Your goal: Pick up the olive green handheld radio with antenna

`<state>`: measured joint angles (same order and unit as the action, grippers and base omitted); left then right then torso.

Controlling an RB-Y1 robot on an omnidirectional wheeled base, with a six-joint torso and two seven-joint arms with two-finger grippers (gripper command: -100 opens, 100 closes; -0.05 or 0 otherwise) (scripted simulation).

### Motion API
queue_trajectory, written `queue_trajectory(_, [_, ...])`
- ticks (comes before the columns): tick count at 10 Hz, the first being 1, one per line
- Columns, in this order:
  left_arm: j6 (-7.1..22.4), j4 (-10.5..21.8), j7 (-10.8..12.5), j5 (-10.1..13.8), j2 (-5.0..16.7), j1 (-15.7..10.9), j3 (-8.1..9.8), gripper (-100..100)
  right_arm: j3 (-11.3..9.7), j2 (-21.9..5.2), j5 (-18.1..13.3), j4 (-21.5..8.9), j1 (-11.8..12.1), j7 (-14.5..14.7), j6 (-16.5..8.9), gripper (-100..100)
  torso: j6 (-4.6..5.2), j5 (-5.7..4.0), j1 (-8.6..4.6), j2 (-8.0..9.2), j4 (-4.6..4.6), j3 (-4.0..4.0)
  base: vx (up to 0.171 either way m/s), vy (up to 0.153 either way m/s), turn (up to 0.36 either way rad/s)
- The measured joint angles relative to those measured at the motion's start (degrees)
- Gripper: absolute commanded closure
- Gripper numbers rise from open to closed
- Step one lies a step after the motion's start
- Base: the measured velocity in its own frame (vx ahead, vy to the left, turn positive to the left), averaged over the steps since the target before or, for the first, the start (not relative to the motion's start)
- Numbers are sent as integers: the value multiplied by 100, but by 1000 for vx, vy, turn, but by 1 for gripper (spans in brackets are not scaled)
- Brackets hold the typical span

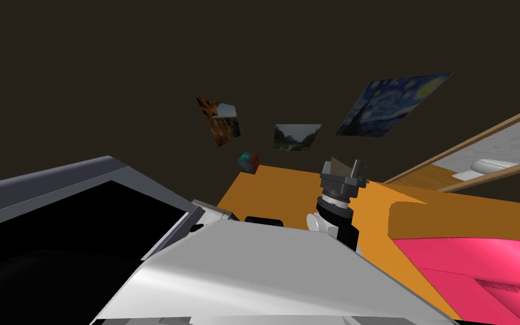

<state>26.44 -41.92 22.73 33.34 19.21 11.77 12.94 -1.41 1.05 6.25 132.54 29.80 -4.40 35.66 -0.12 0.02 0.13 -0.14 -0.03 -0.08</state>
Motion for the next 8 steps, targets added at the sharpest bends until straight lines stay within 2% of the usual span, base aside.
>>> queue_trajectory(3, [210, 302, 27, 123, 13, -75, 76, -100, 0, 0, 0, 0, 0, 0, 0, 0, 2, 0, 3, -3, 0, -1, 21, 54, -126])
queue_trajectory(4, [286, 510, -7, 233, 36, -161, 113, -100, 0, 0, 0, 0, 0, 0, 0, 0, 3, 1, 9, -5, 0, -3, 26, 85, -174])
queue_trajectory(5, [295, 908, -148, 434, 66, -314, 155, -100, 0, 0, 0, 0, 0, 0, 0, 0, 2, 3, 16, -6, -1, -3, 37, 85, -108])
queue_trajectory(6, [341, 1132, -222, 517, 68, -396, 202, -100, 0, -1, 0, 0, 0, 0, 0, 0, 0, 3, 16, -10, -2, -5, 23, 52, -17])
queue_trajectory(8, [555, 927, -17, 373, 16, -278, 229, -100, 0, 0, 0, 0, 0, 0, 0, 0, 0, 0, -2, -1, 0, -1, 11, 42, -62])
